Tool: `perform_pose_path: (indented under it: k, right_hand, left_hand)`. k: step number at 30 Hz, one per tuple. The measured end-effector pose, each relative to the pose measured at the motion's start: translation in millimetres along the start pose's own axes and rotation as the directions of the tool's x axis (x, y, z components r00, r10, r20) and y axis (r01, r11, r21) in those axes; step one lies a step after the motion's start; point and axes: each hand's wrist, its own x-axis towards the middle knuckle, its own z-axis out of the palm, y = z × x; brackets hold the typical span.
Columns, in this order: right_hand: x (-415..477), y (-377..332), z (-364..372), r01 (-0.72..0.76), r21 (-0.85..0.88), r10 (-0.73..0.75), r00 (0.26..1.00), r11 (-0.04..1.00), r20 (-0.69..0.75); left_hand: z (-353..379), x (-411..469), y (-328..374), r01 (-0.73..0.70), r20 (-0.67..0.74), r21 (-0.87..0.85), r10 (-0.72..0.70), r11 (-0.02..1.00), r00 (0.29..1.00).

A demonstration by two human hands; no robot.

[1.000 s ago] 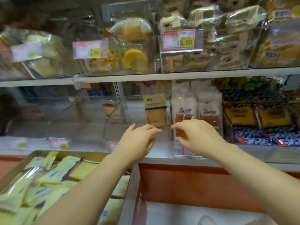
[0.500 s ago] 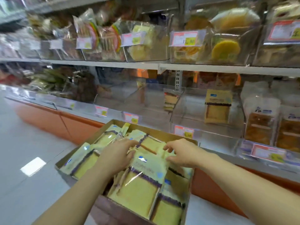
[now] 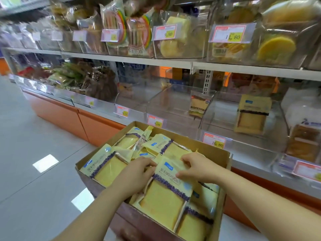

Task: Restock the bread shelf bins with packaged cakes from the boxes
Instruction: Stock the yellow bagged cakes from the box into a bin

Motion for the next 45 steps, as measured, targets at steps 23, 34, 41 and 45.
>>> perform_pose_path:
  k: [23, 34, 41, 45]
  right_hand:
    - [2.7, -4.1, 3.4, -0.02, 0.094, 0.033, 0.99, 0.995, -0.136]
    - [27.4, -14.4, 40.5, -0.1, -0.221, 0.118, 0.991, 0.97, 0.067]
    - [27.6, -15.2, 44.0, -0.078, -0.317, 0.124, 0.984, 0.945, 0.126]
    - [16.0, -21.7, 33.5, 0.027, -0.118, -0.017, 0.996, 0.993, 0.083]
  left_hand:
    - [-47.1, -15.2, -3.5, -0.13, -0.429, -0.699, -0.267, 0.703, 0.863]
    - [-52.8, -20.0, -5.8, -0.147, -0.506, -0.647, -0.277, 0.748, 0.817]
    - [-53.2, -23.1, -9.3, -0.109, -0.523, -0.605, -0.29, 0.789, 0.802]
    - [-54.6, -27.8, -6.2, -0.122, -0.565, -0.567, -0.276, 0.815, 0.778]
